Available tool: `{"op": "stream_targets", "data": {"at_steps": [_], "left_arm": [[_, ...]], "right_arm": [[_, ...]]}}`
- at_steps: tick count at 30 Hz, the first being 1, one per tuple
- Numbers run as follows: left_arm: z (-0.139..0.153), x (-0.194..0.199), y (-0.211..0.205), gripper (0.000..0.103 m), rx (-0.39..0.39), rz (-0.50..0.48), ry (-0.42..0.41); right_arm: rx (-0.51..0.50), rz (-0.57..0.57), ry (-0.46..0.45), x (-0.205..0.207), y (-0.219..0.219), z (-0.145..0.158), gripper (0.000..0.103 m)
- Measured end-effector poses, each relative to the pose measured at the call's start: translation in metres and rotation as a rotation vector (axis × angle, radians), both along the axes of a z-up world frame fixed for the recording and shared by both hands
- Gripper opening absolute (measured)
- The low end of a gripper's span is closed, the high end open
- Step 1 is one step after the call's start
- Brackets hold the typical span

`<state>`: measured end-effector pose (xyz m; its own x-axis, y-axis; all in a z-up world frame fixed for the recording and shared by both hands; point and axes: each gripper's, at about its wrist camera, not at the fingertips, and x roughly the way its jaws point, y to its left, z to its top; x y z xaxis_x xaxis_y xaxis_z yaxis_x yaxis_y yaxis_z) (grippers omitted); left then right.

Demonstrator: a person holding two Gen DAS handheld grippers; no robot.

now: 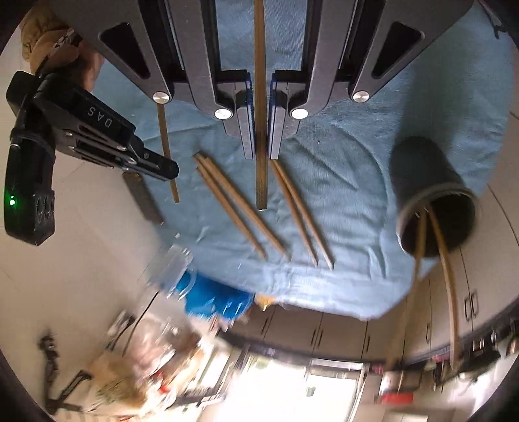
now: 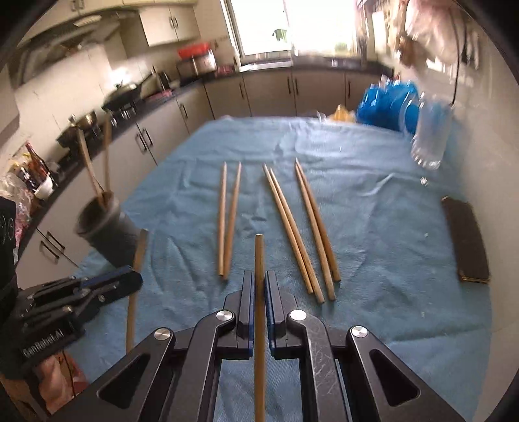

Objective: Organize utensils
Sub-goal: 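Carry both chopsticks upright into the black holder while both tools open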

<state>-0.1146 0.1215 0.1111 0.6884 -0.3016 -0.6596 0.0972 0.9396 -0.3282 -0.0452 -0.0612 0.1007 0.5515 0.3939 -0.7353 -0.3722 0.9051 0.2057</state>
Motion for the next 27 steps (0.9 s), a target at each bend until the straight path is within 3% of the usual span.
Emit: {"op": "stream_targets", "data": {"at_steps": [7,13,19,27], "left_arm": [[0.041,-0.050,0.004,0.007,0.025,0.009,-0.176],[0.068,-0.072,0.016,0.007,-0.006,0.030,-0.256],[0.093,-0.072,0.038,0.007,-0.017,0.095,-0.328],[0.137,-0.056,0.093,0.007,0.000,0.281,-0.475]], "right_arm": [[0.085,-0.023,-0.146,-0.044,-0.006,0.041,0.006],[0.135,-0.033,-0.267,-0.066,-0.001,0.076,0.006],[0.164,-0.017,-0.358,-0.071,0.015,0.105,0.006],[0.215,0.033,-0.422,-0.052,0.053,0.144,0.006]]}}
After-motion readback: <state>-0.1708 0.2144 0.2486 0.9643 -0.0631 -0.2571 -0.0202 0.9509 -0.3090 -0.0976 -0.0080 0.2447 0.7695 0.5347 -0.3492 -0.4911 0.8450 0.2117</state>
